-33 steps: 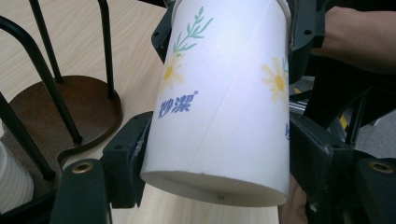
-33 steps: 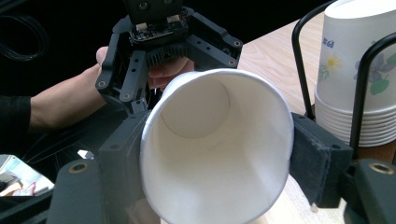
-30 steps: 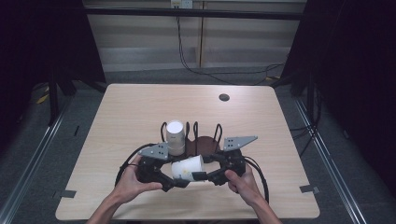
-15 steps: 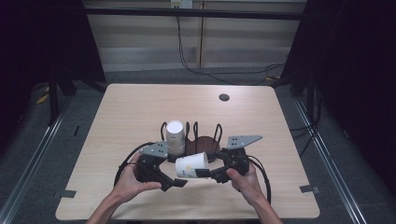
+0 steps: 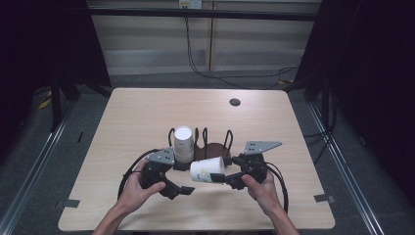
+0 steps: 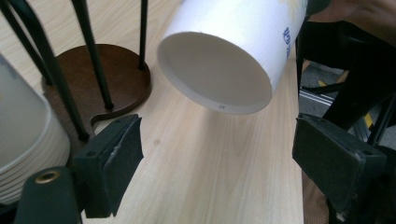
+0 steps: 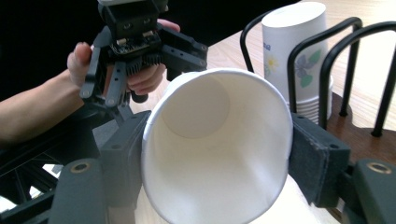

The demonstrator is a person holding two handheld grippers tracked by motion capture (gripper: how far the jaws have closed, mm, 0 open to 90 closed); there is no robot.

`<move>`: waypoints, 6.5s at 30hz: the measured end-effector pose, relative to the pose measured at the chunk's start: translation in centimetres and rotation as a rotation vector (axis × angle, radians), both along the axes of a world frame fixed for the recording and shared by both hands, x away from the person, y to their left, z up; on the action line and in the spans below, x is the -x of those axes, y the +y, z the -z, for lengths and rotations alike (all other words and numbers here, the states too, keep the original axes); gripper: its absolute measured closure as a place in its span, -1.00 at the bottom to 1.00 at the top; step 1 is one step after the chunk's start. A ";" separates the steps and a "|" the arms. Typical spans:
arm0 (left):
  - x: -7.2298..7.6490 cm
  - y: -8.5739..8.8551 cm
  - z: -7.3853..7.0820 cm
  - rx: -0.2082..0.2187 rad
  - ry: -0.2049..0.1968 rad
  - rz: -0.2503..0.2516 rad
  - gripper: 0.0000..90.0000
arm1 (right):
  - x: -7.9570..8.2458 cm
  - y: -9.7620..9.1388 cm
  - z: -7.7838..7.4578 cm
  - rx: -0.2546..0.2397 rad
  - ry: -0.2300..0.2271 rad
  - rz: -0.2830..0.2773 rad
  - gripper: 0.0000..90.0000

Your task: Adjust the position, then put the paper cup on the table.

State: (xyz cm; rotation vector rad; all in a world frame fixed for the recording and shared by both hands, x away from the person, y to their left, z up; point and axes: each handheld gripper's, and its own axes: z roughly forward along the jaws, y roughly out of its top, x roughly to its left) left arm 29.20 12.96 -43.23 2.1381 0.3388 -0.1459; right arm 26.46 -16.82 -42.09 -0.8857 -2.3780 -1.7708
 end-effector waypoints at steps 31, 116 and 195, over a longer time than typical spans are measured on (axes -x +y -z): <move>-0.6 2.4 0.1 -0.065 -0.042 -0.063 -0.63 | 0.7 -5.3 0.1 0.136 0.035 0.092 -0.37; 0.4 5.2 1.8 -0.106 -0.031 -0.070 -0.63 | -9.9 -7.7 -1.0 0.862 0.300 0.300 -0.46; 0.8 5.7 1.8 -0.100 -0.038 -0.186 -0.63 | -3.7 -9.0 -0.4 0.292 -0.021 0.595 -0.68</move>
